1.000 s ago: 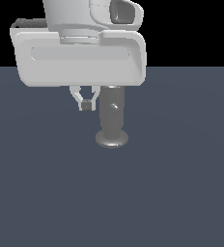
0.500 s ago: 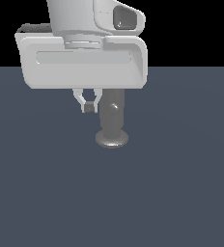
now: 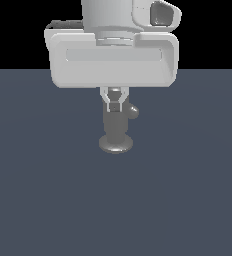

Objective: Turn on the faucet by rotating a designated handle.

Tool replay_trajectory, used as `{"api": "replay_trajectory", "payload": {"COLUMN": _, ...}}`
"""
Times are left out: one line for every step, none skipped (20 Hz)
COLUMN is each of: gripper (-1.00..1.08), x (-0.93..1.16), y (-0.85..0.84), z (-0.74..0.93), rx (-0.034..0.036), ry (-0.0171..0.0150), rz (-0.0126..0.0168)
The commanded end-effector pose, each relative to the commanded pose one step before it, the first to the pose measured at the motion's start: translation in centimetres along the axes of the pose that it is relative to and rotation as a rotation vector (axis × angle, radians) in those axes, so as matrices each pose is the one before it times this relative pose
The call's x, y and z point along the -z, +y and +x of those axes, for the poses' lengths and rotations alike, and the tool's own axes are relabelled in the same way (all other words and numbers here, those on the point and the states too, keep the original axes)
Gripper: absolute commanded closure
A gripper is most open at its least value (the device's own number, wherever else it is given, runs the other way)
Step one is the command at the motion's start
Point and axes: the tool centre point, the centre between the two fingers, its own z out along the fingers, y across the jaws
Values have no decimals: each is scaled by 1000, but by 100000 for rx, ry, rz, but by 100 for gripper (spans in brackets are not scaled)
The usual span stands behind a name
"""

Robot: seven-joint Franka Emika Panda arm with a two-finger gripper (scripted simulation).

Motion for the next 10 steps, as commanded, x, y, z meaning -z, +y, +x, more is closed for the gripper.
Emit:
{"api": "replay_trajectory", "payload": {"gripper": 108, "x": -675, "y": 2203, "z": 239, "rx": -1920, "ry": -930, "rz": 105}}
{"api": "replay_trajectory", "payload": {"gripper": 108, "x": 0, "y": 509, "z": 86, "rx": 0, "ry": 0, "rz": 0}}
{"api": "replay_trajectory", "payload": {"gripper": 108, "x": 0, "y": 508, "z": 86, "rx": 0, "ry": 0, "rz": 0}}
{"api": "replay_trajectory", "payload": {"gripper": 108, "x": 0, "y": 506, "z": 86, "rx": 0, "ry": 0, "rz": 0}}
{"api": "replay_trajectory", "payload": {"gripper": 108, "x": 0, "y": 505, "z": 86, "rx": 0, "ry": 0, "rz": 0}}
{"api": "replay_trajectory", "payload": {"gripper": 108, "x": 0, "y": 504, "z": 86, "rx": 0, "ry": 0, "rz": 0}}
{"api": "replay_trajectory", "payload": {"gripper": 108, "x": 0, "y": 502, "z": 86, "rx": 0, "ry": 0, "rz": 0}}
{"api": "replay_trajectory", "payload": {"gripper": 108, "x": 0, "y": 501, "z": 86, "rx": 0, "ry": 0, "rz": 0}}
{"api": "replay_trajectory", "payload": {"gripper": 108, "x": 0, "y": 499, "z": 86, "rx": 0, "ry": 0, "rz": 0}}
{"api": "replay_trajectory", "payload": {"gripper": 108, "x": 0, "y": 497, "z": 86, "rx": 0, "ry": 0, "rz": 0}}
